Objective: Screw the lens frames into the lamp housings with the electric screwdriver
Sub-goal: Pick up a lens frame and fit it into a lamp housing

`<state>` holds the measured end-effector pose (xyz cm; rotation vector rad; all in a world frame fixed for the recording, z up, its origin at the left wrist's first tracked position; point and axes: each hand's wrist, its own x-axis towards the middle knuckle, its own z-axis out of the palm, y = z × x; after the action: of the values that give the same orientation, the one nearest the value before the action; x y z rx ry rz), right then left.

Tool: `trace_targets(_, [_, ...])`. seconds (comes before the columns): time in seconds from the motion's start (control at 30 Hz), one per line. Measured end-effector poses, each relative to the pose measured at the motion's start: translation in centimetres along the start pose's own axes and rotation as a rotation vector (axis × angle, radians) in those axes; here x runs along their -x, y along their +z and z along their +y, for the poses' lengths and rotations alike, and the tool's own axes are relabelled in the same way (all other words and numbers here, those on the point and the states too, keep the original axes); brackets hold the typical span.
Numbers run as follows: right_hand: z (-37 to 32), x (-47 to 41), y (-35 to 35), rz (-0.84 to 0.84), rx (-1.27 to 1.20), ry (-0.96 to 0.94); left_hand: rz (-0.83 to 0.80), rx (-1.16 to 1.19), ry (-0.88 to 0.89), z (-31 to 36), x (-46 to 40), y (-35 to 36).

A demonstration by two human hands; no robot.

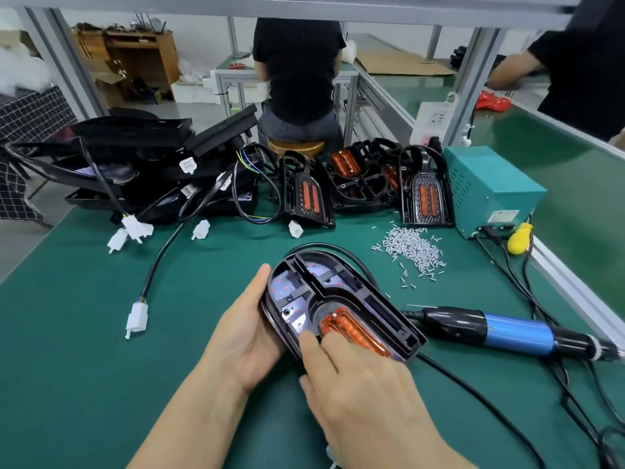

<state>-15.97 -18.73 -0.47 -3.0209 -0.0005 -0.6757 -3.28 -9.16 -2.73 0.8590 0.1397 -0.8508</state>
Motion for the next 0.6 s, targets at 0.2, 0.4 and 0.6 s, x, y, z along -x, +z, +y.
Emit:
trace_targets(0.2, [2.7, -0.6, -4.6, 0.207, -0.376, 0.04, 0.004, -0.008, 0.017, 0.4, 0.0, -0.2])
trace_targets(0.4, [6.5, -1.1, -3.4, -0.096, -0.812, 0.333, 0.005, 0.022, 0.01, 0.4, -0.2, 0.2])
trace_targets(0.6, [7.4, -0.5, -1.5, -0.134, -0.416, 0.256, 0.04, -0.028, 0.013, 0.4, 0.0, 0.5])
